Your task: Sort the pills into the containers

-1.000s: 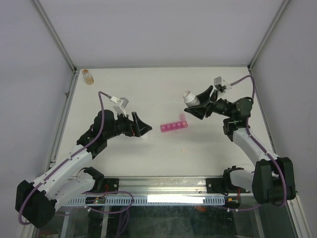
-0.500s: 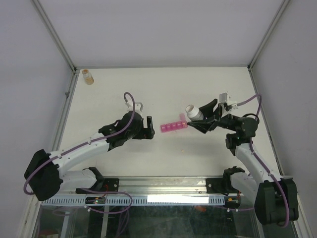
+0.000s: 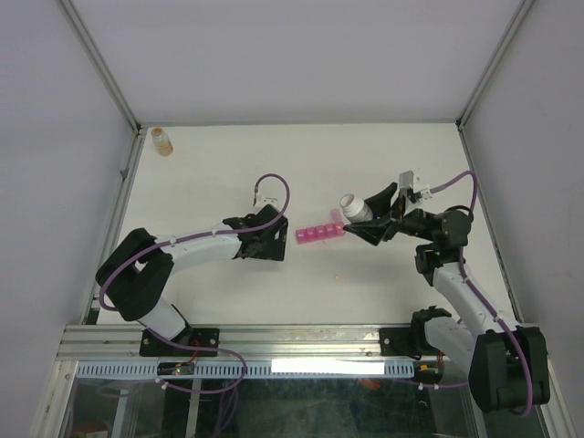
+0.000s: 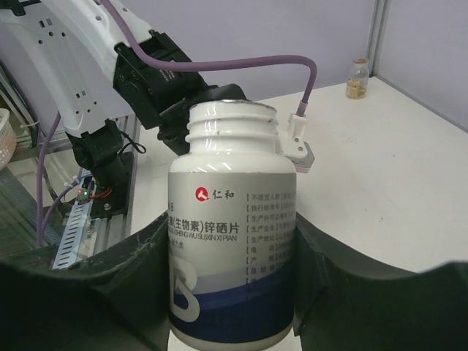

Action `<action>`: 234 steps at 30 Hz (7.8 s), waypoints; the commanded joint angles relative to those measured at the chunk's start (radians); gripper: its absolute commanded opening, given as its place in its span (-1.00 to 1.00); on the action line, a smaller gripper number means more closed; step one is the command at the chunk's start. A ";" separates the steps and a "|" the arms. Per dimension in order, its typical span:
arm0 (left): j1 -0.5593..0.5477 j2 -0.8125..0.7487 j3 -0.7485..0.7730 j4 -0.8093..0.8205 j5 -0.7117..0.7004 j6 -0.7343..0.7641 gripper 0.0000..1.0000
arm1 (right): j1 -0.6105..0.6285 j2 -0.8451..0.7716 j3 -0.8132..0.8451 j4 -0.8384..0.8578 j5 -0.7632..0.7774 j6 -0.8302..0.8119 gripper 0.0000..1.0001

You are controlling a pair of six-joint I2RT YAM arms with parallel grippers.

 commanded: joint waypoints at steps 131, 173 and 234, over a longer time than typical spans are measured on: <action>0.056 -0.289 0.029 0.765 0.919 -0.271 -0.50 | 0.172 0.019 0.381 -1.257 0.071 -0.905 -1.00; -0.043 -0.220 0.130 0.558 0.994 -0.037 -0.55 | 0.179 0.062 0.375 -1.185 -0.017 -0.775 -1.00; -0.039 -0.700 -0.363 0.994 0.451 -0.258 0.95 | 0.132 0.049 0.347 -1.207 -0.176 -0.857 -1.00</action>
